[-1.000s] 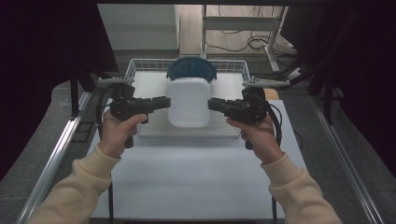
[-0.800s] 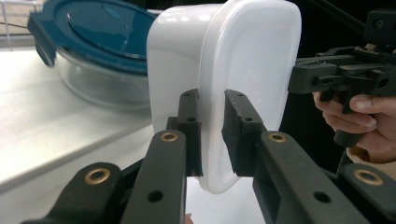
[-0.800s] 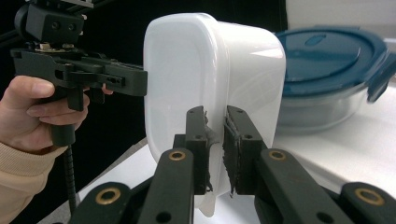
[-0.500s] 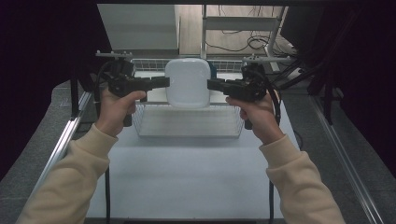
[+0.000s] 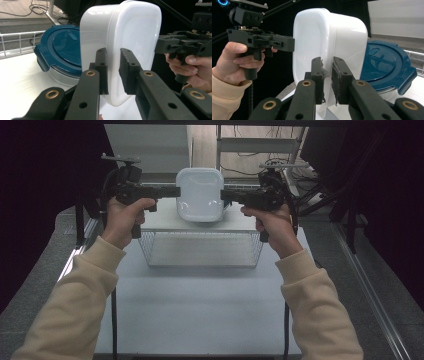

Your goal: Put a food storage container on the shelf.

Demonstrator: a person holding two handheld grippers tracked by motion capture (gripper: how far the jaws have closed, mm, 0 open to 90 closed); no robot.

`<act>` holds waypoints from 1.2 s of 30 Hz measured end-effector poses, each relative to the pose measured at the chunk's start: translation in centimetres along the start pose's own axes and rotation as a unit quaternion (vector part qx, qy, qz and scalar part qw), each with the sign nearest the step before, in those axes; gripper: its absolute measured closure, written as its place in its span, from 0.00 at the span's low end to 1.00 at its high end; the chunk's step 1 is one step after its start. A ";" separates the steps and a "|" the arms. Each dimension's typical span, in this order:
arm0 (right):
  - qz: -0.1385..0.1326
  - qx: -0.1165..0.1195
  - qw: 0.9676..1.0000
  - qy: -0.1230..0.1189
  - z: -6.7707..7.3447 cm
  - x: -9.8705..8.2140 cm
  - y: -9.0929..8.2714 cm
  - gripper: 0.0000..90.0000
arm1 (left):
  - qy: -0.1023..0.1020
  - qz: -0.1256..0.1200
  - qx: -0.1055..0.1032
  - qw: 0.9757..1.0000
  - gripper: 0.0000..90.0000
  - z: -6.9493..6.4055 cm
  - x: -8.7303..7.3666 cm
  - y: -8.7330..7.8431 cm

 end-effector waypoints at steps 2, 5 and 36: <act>0.000 0.000 1.000 -0.001 0.0 0.1 0.0 0.89 | 0.001 0.000 0.001 1.000 0.86 0.0 0.1 0.0; -0.004 0.001 1.000 -0.001 0.1 0.4 -0.1 0.89 | 0.004 -0.003 0.003 1.000 0.86 -0.2 0.6 -0.2; -0.067 0.015 0.988 0.140 -5.9 2.1 1.4 0.83 | -0.089 0.009 0.011 0.996 0.83 2.8 3.4 4.3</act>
Point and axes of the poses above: each handheld gripper's, and its own axes: y roughly forward along the jaws, x roughly out of its top, z roughly to its left, the point moved 10 cm from there along y, roughly forward along the jaws, and after that the axes turned 12 degrees about x, right-handed, at the moved point
